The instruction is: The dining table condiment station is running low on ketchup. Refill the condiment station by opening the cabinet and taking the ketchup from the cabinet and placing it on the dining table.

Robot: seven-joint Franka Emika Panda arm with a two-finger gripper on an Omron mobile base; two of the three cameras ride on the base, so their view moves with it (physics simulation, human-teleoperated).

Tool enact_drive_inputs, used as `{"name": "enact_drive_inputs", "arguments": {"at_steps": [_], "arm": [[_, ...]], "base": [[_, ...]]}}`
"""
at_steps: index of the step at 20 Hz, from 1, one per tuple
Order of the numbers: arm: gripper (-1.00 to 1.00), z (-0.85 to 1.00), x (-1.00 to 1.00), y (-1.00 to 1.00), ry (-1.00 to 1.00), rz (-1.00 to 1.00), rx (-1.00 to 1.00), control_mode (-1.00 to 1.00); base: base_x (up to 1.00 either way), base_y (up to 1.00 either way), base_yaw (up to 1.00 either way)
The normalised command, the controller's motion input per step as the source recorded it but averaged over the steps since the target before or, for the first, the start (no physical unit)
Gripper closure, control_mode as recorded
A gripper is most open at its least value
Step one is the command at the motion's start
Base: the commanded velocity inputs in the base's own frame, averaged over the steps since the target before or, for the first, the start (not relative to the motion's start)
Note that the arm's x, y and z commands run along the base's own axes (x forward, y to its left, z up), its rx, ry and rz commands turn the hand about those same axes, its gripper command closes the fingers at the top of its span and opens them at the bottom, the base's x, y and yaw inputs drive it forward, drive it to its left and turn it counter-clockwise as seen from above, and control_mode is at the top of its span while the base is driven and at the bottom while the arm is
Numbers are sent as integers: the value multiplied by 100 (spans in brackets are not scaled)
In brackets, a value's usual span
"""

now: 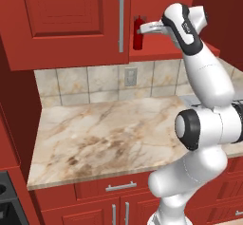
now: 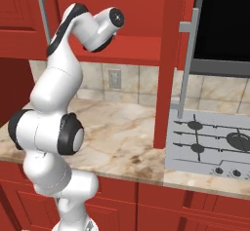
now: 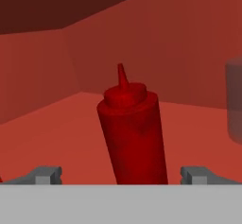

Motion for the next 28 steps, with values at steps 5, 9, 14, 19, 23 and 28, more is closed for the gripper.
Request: {"name": "enact_drive_inputs", "arguments": {"at_steps": [5,9,14,19,23,28], "arm": [[-100,0,19,4,0,3,0,-100],[-100,0,19,4,0,3,0,-100],[-100,0,14,5,0,3,0,-100],[-100,0,10,6,0,3,0,-100],[-100,0,8,8,0,3,0,-100],[100,0,8,12,0,3,0,-100]], "base": [[0,0,0],[0,0,0],[0,0,0],[0,0,0],[0,0,0],[0,0,0]]}}
